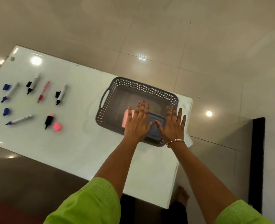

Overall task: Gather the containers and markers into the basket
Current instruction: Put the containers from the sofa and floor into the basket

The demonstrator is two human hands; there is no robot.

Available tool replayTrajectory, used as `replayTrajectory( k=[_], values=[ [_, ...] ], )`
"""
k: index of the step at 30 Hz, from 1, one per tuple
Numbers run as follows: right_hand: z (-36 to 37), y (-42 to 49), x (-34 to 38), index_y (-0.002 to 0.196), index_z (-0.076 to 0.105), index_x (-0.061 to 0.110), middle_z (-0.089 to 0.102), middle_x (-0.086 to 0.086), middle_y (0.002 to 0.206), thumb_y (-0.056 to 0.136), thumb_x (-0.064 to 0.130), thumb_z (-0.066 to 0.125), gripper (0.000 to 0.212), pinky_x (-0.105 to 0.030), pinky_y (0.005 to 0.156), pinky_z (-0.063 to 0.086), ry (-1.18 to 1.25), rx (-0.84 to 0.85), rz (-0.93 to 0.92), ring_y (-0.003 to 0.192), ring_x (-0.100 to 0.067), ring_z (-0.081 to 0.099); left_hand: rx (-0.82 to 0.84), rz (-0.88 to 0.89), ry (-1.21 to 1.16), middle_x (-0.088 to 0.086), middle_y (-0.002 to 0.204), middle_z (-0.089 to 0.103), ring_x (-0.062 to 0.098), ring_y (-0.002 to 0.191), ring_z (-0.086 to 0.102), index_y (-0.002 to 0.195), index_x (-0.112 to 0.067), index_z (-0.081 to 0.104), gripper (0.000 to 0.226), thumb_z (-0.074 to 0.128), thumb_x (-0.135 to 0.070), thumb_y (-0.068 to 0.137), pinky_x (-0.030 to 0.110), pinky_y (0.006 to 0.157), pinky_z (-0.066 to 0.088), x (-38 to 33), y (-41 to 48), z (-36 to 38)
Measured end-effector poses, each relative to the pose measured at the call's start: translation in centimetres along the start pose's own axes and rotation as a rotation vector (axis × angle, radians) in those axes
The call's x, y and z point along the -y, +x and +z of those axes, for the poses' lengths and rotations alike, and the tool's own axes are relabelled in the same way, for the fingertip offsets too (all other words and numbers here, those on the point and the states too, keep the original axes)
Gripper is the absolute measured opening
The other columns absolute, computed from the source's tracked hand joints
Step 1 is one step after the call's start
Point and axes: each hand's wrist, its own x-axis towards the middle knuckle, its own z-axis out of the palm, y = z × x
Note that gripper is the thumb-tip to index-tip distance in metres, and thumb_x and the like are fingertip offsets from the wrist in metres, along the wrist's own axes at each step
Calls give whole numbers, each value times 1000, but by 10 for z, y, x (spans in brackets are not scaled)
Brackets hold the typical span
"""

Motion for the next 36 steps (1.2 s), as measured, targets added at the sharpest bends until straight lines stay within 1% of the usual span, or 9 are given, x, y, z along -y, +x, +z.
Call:
replayTrajectory(
  k=[7,12,15,19,22,24,28,32,36],
  values=[
    [-30,-3,-148,147,10,15,8,-15,157,78,66,7,86,-52,116,2,-34,82,32,145,-34,1,7,39,-23,7,159,-12,23,145,-17,145,-18,-17,71,14,-55,93,51,115,-17,-160,31,31],
    [-13,-13,-253,147,4,17,3,-13,157,69,76,-17,101,-50,117,3,-49,154,46,145,-32,-1,35,-18,-75,8,159,1,24,145,-7,146,-17,-7,69,13,-52,91,45,115,-19,-259,39,81],
    [13,-11,-303,148,3,17,2,-13,157,64,80,-17,107,-49,117,2,-64,193,35,145,-32,-2,117,-35,-113,10,158,12,27,147,9,148,-16,4,69,18,-52,91,46,117,-4,-291,42,121],
    [71,0,-346,148,4,17,3,-14,157,63,83,-1,108,-49,117,2,-60,256,10,145,-32,-2,181,-113,-135,12,154,27,27,142,28,146,-14,13,68,22,-51,89,46,119,10,-305,58,190],
    [136,14,-362,147,-4,18,-2,-12,158,63,78,14,105,-48,117,1,-39,326,5,145,-31,-5,204,-124,-110,10,159,-2,27,148,3,147,-16,-9,69,22,-48,93,40,115,-20,-294,80,249],
    [186,24,-368,147,-6,17,-2,-12,158,67,78,32,108,-47,118,2,-2,350,-6,146,-30,-4,136,-83,-39,9,157,-7,26,147,3,145,-13,-10,75,35,-44,94,35,107,-32,-282,97,286],
    [275,45,-366,147,-5,16,7,-17,157,64,70,61,119,-47,118,13,92,373,67,145,-32,7,136,-78,91,11,148,39,27,137,39,141,-12,35,78,65,-43,77,39,113,-10,-256,135,342],
    [332,62,-351,147,-6,15,8,-20,155,62,72,61,122,-50,116,15,151,381,133,143,-36,10,151,-87,120,11,153,29,27,142,28,144,-14,15,81,54,-50,83,40,111,-14,-244,152,386],
    [353,74,-346,146,-4,14,11,-21,154,67,65,62,115,-53,113,22,137,372,120,141,-38,16,184,-90,153,10,148,40,29,136,40,142,-17,35,80,53,-59,76,41,113,-8,-242,155,409]
  ],
)
